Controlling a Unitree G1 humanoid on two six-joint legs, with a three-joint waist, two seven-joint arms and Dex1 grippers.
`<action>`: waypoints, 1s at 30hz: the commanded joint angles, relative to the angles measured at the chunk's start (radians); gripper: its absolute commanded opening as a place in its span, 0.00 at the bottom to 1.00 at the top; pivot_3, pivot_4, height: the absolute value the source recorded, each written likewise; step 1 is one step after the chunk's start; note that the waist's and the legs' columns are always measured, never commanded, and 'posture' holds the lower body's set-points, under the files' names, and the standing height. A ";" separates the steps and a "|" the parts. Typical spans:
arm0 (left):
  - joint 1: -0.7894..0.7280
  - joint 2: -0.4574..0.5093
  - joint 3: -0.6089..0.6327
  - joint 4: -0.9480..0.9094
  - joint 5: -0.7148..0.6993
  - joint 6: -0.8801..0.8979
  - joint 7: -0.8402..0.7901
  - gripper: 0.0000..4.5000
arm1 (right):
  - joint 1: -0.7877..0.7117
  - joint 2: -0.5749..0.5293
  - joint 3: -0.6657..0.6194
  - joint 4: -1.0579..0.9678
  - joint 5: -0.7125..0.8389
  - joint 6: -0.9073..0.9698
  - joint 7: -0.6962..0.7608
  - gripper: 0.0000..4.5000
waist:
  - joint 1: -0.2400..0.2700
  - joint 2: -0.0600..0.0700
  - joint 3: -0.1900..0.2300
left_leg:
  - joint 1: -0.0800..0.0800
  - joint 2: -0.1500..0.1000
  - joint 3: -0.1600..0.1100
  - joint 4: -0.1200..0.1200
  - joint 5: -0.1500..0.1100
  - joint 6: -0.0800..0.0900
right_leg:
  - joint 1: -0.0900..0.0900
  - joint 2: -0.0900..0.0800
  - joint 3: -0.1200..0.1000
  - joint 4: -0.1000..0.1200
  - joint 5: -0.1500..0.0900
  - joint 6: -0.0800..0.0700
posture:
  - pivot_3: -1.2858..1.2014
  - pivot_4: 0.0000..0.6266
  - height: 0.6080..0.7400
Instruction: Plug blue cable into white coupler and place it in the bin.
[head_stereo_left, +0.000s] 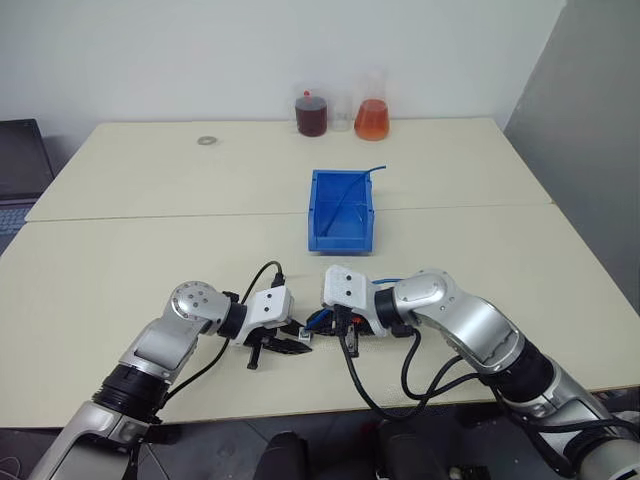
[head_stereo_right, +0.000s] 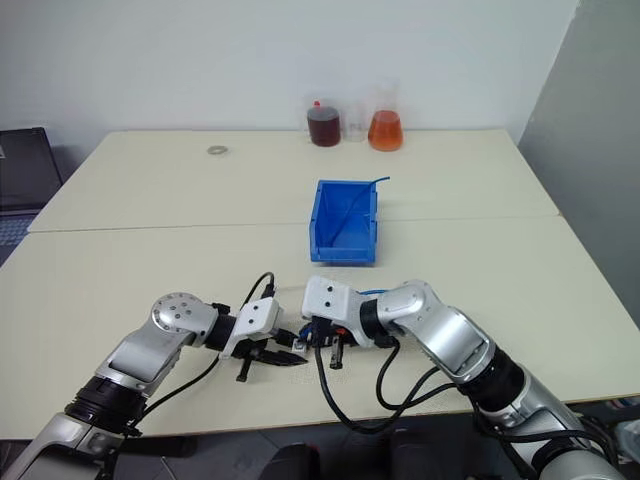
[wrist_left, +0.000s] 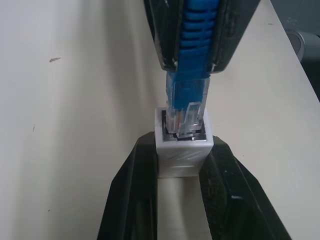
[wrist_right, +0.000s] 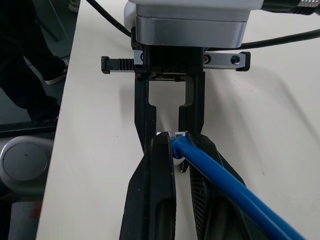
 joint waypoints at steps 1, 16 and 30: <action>0.028 -0.004 -0.069 0.044 0.050 0.033 -0.019 0.18 | -0.011 -0.007 0.034 -0.009 -0.020 0.027 0.004 0.02 | 0.000 0.000 -0.001 | 0.000 0.000 0.000 0.000 0.000 0.000 | 0.000 0.000 0.000 0.000 0.000 0.000 | 0.52 0.24 1.00; 0.002 -0.031 -0.075 0.101 0.065 0.008 -0.016 0.18 | -0.097 0.054 0.085 0.050 -0.023 0.111 0.033 0.02 | -0.001 0.004 -0.007 | 0.015 0.000 -0.001 -0.002 0.000 0.000 | 0.014 0.000 0.000 -0.001 -0.005 -0.007 | 0.52 0.24 1.00; 0.012 -0.036 -0.069 0.103 0.070 -0.001 -0.008 0.18 | -0.125 -0.011 0.146 0.036 -0.026 0.099 0.121 0.02 | 0.000 0.006 -0.009 | 0.016 0.000 0.000 -0.003 -0.001 0.001 | 0.014 0.000 0.000 -0.002 -0.005 -0.007 | 0.52 0.24 1.00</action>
